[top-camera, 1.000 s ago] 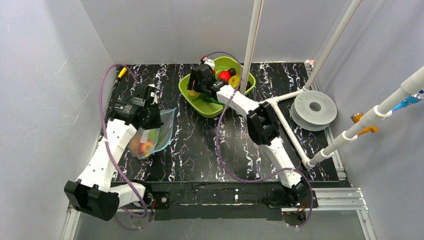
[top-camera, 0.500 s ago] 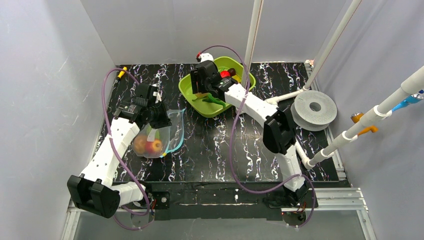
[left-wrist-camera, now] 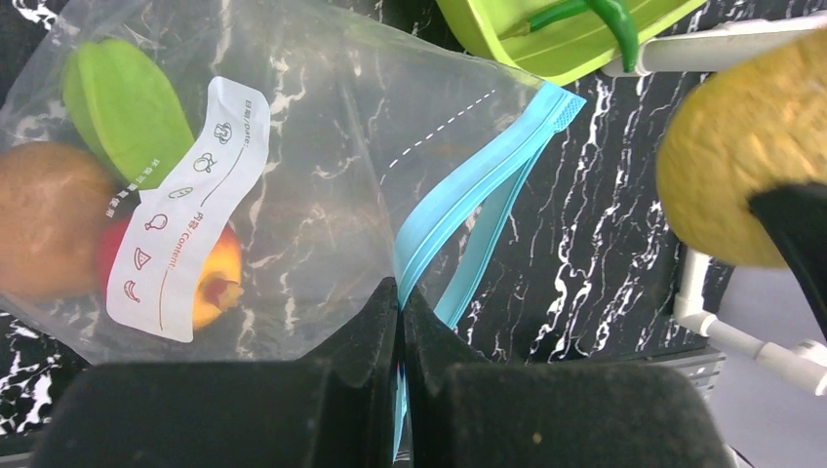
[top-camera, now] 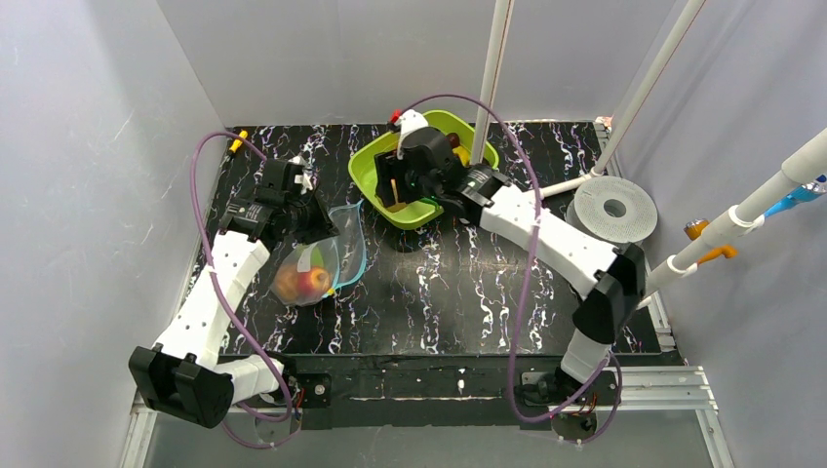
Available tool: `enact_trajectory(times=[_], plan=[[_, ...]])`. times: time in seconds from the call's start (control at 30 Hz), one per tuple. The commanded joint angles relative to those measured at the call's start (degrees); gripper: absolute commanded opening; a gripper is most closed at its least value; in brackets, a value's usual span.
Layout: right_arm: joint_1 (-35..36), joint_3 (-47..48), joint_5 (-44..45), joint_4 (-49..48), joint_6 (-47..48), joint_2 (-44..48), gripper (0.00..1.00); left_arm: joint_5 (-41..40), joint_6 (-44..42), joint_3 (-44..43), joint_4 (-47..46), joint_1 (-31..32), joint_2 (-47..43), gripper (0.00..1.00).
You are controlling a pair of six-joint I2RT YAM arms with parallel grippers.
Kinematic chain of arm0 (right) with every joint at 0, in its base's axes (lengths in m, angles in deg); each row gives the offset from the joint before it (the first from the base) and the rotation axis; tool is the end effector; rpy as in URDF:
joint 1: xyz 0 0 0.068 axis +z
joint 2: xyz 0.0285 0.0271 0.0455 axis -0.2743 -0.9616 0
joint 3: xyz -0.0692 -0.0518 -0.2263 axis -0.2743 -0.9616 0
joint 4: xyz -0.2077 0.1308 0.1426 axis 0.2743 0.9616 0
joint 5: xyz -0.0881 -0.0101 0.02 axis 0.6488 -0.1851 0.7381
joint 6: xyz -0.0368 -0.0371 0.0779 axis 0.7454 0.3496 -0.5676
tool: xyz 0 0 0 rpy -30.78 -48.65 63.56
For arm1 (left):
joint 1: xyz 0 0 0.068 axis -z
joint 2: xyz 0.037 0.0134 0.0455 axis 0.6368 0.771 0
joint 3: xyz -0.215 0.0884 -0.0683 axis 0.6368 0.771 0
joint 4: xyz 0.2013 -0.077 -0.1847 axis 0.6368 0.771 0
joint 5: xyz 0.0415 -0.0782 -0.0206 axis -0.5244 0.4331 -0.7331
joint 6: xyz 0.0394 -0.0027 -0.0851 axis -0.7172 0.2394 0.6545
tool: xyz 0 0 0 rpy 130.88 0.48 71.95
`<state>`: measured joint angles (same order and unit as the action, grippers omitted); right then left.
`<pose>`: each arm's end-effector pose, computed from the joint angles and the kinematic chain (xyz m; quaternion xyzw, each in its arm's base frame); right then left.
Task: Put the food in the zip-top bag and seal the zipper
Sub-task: Pick up the fake fruit from the bin, then place the fake fruit in the zipper food storage bag.
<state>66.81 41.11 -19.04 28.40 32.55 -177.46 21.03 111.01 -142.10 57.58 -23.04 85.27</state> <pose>0.3121 0.3521 0.3300 -0.1803 0.8303 0.2088 0.4843 0.2994 -0.0967 0.2899 -0.1361 0.9082 -0.2112 0.3347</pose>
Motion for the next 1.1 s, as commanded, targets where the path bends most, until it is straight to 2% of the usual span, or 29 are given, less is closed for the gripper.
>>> enact_trajectory(times=[0.0,0.13,0.3,0.4,0.47,0.6,0.73,0.97,1.07], plan=[[0.6,-3.7,-3.3,-2.9,2.8,7.1,0.19,3.3,1.1,-2.5,-1.3,-0.6,-0.5,0.00],[2.1,-8.2,-11.8,-9.3,2.3,10.2,0.20,4.2,0.8,-3.8,-1.1,-1.0,0.4,0.00],[3.1,-7.4,-21.5,-12.2,-3.6,7.4,0.21,5.6,0.6,-5.2,-0.1,-1.4,0.5,0.00],[3.2,-4.8,-24.3,-10.9,-6.4,4.0,0.22,5.6,0.2,-6.0,0.7,-1.5,-0.3,0.00],[3.2,-3.6,-25.5,-10.1,-6.4,2.1,0.25,5.4,-0.3,-6.4,1.3,-1.5,-0.8,0.00],[3.2,-4.1,-24.6,-9.9,-6.4,1.3,0.30,4.8,-0.8,-6.6,2.4,-1.8,-1.9,0.00],[3.3,-5.3,-25.6,-10.6,-6.3,1.6,0.45,5.1,-1.0,-6.6,2.4,-1.9,-2.5,0.00],[3.8,-4.8,-24.3,-9.1,-5.3,1.9,0.78,6.2,-0.7,-6.3,2.0,-2.0,-2.4,0.00],[3.9,-3.7,-22.5,-7.7,-5.0,1.5,0.87,6.3,-0.7,-6.0,2.1,-2.0,-2.7,0.00]])
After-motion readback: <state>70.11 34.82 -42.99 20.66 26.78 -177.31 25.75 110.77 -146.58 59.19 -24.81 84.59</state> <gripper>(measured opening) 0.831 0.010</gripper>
